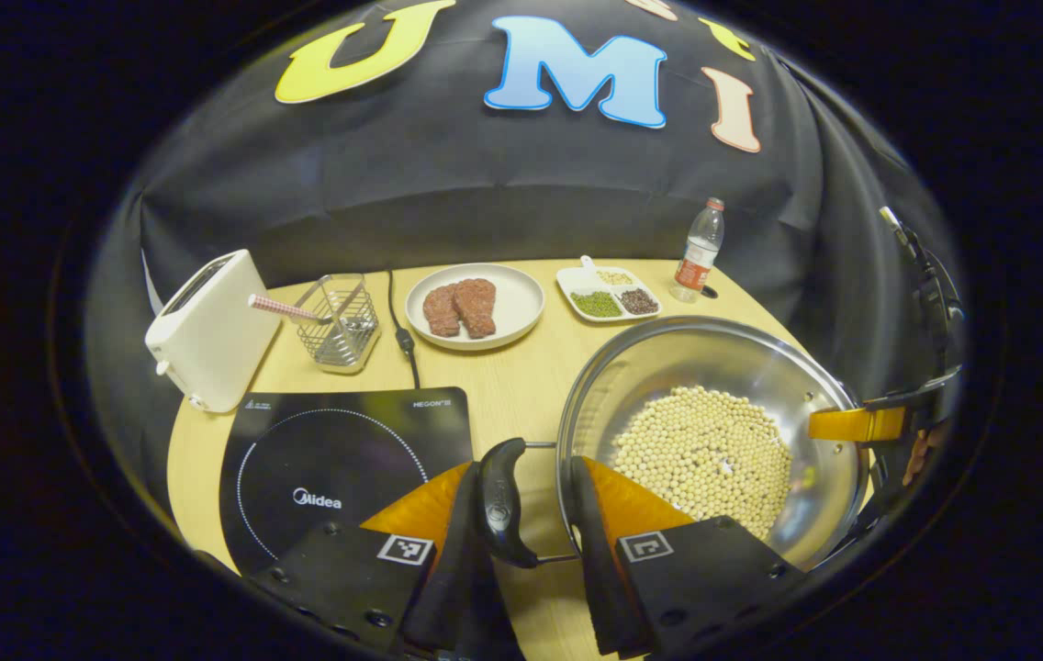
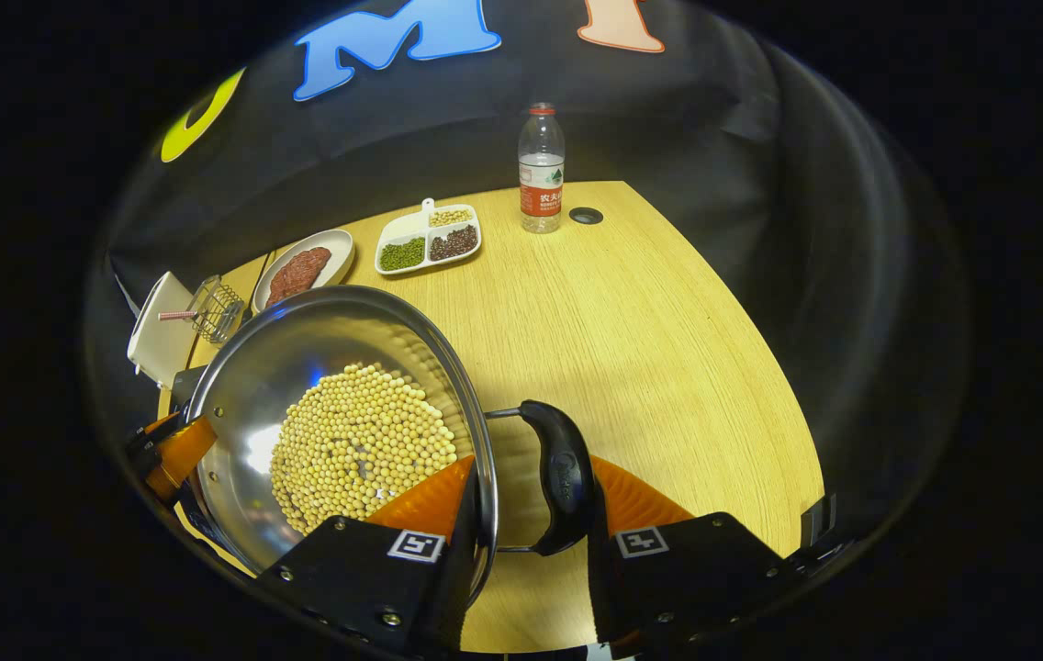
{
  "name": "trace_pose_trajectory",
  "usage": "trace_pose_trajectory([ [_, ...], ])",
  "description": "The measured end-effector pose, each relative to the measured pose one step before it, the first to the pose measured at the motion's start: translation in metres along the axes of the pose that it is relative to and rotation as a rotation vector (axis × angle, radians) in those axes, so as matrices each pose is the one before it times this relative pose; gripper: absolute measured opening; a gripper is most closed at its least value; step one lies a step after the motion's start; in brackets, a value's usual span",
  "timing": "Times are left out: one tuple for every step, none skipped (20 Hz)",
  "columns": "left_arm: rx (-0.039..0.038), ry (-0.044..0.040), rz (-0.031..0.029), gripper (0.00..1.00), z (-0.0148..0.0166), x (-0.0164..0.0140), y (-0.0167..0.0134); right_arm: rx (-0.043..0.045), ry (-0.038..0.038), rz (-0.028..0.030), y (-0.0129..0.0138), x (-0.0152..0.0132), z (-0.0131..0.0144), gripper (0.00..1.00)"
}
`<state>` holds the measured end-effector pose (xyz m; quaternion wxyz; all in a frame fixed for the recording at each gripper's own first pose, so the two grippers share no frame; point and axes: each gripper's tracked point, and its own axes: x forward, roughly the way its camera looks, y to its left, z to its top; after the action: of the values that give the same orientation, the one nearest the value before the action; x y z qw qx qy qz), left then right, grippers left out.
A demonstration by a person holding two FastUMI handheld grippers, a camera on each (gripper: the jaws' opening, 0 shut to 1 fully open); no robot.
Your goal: First push the handle of the pot to place it horizontally, then grasp the pot with both hands and set it on the induction cooktop.
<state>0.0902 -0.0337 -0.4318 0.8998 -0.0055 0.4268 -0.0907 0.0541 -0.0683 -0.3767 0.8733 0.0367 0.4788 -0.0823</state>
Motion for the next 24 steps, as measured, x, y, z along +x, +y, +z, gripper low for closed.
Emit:
trace_pose_trajectory([
  [-0.00423,-0.00292,-0.00476,0.56,0.00074,-0.00241,0.00334,-0.00615,-0.00410,-0.00662,0.00308,-0.01331,0.00524,0.53],
  [-0.00712,-0.00264,-0.00400,0.59,0.00005,-0.00268,0.00363,-0.00858,-0.00668,-0.00670,0.00272,-0.00511,0.00062,0.53],
  [-0.00648,-0.00243,-0.00299,0.59,0.00081,-0.00271,0.00356,-0.00774,-0.00634,-0.00560,0.00382,-0.00639,0.00240,0.53],
  [-0.00555,-0.00410,-0.00269,0.59,0.00020,-0.00258,0.00439,-0.00712,-0.00270,-0.00454,0.00395,-0.00404,0.00139,0.53],
  [-0.00415,-0.00231,-0.00218,0.59,0.00054,-0.00340,0.00425,-0.00505,-0.00162,-0.00410,0.00439,-0.00389,0.00097,0.53],
  [-0.00365,-0.00176,-0.00151,0.59,0.00012,-0.00249,0.00488,-0.00546,-0.00329,-0.00295,0.00243,0.00293,-0.00384,0.53],
  [-0.00300,-0.00360,-0.00011,0.56,0.00090,-0.00412,0.00469,-0.00307,-0.00269,-0.00176,0.00553,-0.00209,0.00045,0.53],
  [-0.00242,-0.00267,0.00027,0.56,0.00060,-0.00344,0.00493,-0.00188,-0.00326,0.00066,0.00495,-0.00370,0.00010,0.53],
  [-0.00249,-0.00251,0.00193,0.56,0.00068,-0.00512,0.00527,-0.00141,-0.00079,0.00163,0.00624,-0.00423,0.00008,0.53],
  [-0.00061,-0.00044,0.00468,0.56,0.00105,-0.00448,0.00611,-0.00092,0.00127,0.00429,0.00422,-0.00355,0.00046,0.53],
  [0.00025,0.00042,0.00449,0.56,-0.00001,-0.00369,0.00729,-0.00047,0.00039,0.00425,0.00647,-0.00263,-0.00068,0.53],
  [0.00020,-0.00141,0.00554,0.56,0.00034,-0.00413,0.00733,-0.00024,0.00196,0.00495,0.00838,-0.00135,-0.00145,0.53],
  [0.00155,-0.00094,0.00327,0.56,0.00058,-0.00391,0.00730,-0.00110,0.00090,0.00331,0.00648,-0.00219,-0.00075,0.53],
  [-0.00128,-0.00156,0.00445,0.56,-0.00068,-0.00395,0.00750,-0.00347,0.00314,0.00352,0.00618,-0.00104,0.00028,0.53],
  [-0.00386,-0.00043,0.00422,0.56,-0.00044,-0.00146,0.00698,-0.00571,0.00234,0.00248,0.00637,-0.00231,0.00005,0.53],
  [-0.00498,0.00124,0.00189,0.56,-0.00105,-0.00269,0.00688,-0.00494,0.00027,-0.00037,0.00591,-0.00222,-0.00023,0.53],
  [-0.00523,-0.00080,0.00130,0.56,-0.00037,-0.00192,0.00545,-0.00707,0.00015,-0.00085,0.00516,-0.00194,0.00118,0.53],
  [-0.00493,-0.00191,0.00213,0.59,-0.00016,-0.00235,0.00636,-0.00913,-0.00041,0.00036,0.00736,-0.00696,0.00713,0.53],
  [-0.00569,-0.00352,0.00155,0.59,0.00096,-0.00146,0.00547,-0.00800,0.00124,0.00027,0.00546,-0.00175,0.00170,0.53],
  [-0.00633,-0.00089,0.00273,0.56,-0.00102,-0.00027,0.00460,-0.00661,0.00030,0.00059,0.00568,-0.00069,0.00165,0.53],
  [-0.00608,0.00001,0.00184,0.56,-0.00052,0.00038,0.00453,-0.00728,0.00071,-0.00023,0.00343,-0.00048,0.00172,0.53],
  [-0.00423,-0.00044,0.00201,0.56,-0.00043,-0.00094,0.00466,-0.00570,0.00194,-0.00001,0.00340,-0.00011,0.00062,0.53],
  [-0.00484,0.00030,0.00095,0.56,-0.00066,-0.00083,0.00534,-0.00520,0.00063,-0.00068,0.00403,-0.00037,0.00225,0.53],
  [-0.00576,-0.00013,0.00106,0.56,-0.00048,-0.00007,0.00450,-0.00574,0.00122,0.00003,0.00537,-0.00005,0.00138,0.53],
])
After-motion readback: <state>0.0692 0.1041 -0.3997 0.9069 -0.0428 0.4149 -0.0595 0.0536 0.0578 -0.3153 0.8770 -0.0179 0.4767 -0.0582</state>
